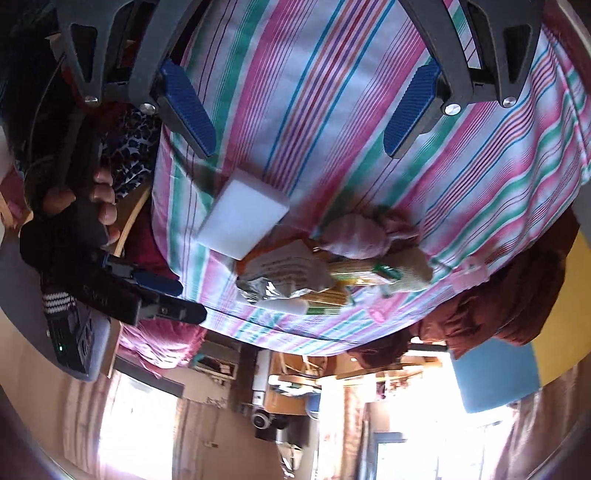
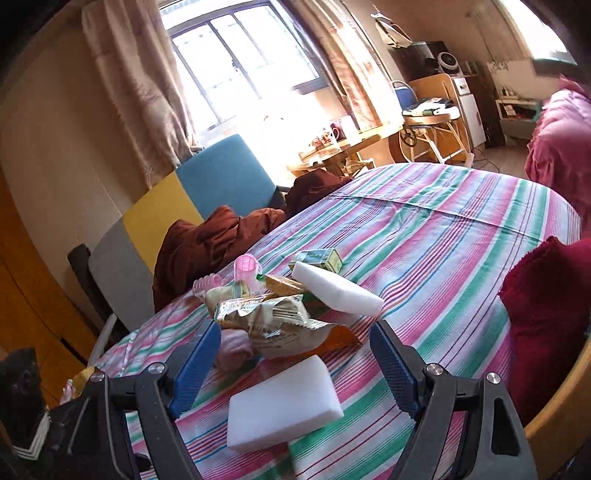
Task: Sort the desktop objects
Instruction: 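Grasp the white melamine sponge with the left tool and lift it, then grasp the second white melamine sponge with the right tool while the left tool holds its sponge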
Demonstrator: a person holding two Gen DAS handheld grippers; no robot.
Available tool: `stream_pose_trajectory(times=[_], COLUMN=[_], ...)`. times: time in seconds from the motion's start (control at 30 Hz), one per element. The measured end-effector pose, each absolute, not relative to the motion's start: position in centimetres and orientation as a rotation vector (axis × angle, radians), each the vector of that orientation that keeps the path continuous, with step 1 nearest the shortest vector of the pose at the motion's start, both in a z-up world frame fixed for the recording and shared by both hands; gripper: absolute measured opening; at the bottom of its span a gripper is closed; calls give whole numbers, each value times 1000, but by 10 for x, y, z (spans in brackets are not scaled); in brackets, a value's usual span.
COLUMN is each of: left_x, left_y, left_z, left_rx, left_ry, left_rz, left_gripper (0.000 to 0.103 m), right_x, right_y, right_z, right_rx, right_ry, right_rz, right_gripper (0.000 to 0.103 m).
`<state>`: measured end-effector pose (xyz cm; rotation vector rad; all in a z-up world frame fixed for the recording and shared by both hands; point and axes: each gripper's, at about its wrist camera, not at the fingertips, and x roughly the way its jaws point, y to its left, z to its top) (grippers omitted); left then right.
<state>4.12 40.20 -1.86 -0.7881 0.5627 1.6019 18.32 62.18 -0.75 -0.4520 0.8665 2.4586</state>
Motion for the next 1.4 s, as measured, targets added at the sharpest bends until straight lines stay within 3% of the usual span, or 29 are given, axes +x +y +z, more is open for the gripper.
stream_pose_trajectory(times=[0.6,0.67,0.73,0.77,1.03,1.4], left_x=[56,56,55,54,41,3], left_y=[509,513,513,512,454,338], left_z=[-63,-66,-71,-73,-69,-64], left_rx=[-827,-846,-884,-900,-979,-1056], left_ry=[755,750,724,711,548,336], left_rz=[1269,1260,1241,1234,1324,1541], left_gripper=[93,90,72,72,70,70], right_x=[181,180,179,178,146,84], right_y=[648,650,652,654,688,711], right_z=[-25,-26,-27,-27,-21,-47], right_rx=[-475,-477,-483,-489,-563,-921], right_ry=[910,916,917,921,971,1025], right_rz=[2475,2473,2469,2466,2400,2342], right_gripper=[89,89,89,89,89,86])
